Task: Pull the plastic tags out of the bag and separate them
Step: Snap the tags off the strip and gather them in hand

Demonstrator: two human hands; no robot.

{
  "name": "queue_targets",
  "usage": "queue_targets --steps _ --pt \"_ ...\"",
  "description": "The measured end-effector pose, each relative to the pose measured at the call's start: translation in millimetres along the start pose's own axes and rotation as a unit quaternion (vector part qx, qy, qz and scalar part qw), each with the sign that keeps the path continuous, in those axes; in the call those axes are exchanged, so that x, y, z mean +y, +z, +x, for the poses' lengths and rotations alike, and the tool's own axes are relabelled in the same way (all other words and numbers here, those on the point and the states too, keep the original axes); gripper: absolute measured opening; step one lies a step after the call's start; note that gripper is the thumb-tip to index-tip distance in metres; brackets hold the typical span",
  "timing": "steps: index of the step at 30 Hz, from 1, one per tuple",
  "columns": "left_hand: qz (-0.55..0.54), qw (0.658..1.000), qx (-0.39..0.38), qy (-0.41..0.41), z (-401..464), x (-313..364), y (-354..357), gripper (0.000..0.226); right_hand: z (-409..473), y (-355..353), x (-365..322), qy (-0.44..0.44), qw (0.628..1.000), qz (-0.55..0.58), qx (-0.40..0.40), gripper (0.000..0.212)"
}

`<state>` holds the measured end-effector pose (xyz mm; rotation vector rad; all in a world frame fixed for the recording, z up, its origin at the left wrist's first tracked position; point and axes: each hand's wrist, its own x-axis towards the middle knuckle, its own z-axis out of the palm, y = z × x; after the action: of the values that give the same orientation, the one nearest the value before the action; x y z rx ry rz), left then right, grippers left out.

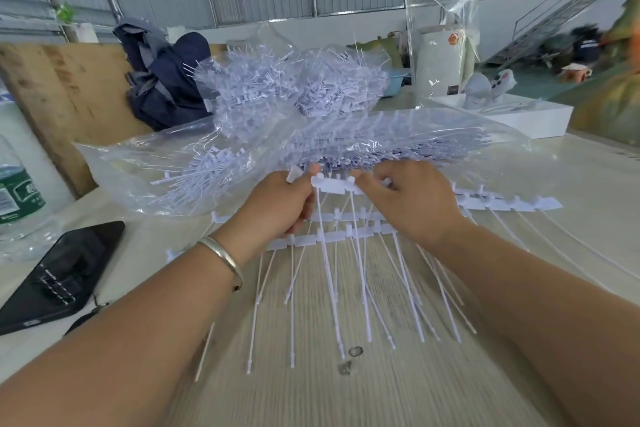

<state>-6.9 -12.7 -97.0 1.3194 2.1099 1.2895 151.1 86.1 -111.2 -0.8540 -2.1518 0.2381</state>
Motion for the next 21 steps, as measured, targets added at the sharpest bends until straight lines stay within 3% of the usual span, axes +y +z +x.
queue_targets --steps 3,5,10,13,15,21 --pt "-0.171 0.98 -0.072 -0.071 0 -1 -3 0.053 0 0 -1 0.004 1.0 0.004 -0.012 0.048" --pt "-0.239 0.961 -0.114 -0.076 0 -1 -8 0.051 -1 -1 -1 -0.002 1.0 -0.003 -0.016 0.049" --pt "-0.198 0.966 -0.15 -0.067 -1 1 -15 0.038 -1 -1 -3 -0.007 1.0 -0.009 -0.011 0.048" --pt "-0.331 0.916 -0.189 -0.125 2 1 -17 0.017 -2 -1 -6 -0.01 1.0 0.013 -0.012 0.051" --pt "-0.379 0.89 -0.207 -0.147 3 1 -17 0.016 -3 -2 -8 -0.013 0.999 0.028 -0.016 0.053" --pt "-0.399 0.881 -0.191 -0.169 3 -3 -11 0.014 -3 -2 -5 -0.004 0.999 -0.004 -0.031 0.057"
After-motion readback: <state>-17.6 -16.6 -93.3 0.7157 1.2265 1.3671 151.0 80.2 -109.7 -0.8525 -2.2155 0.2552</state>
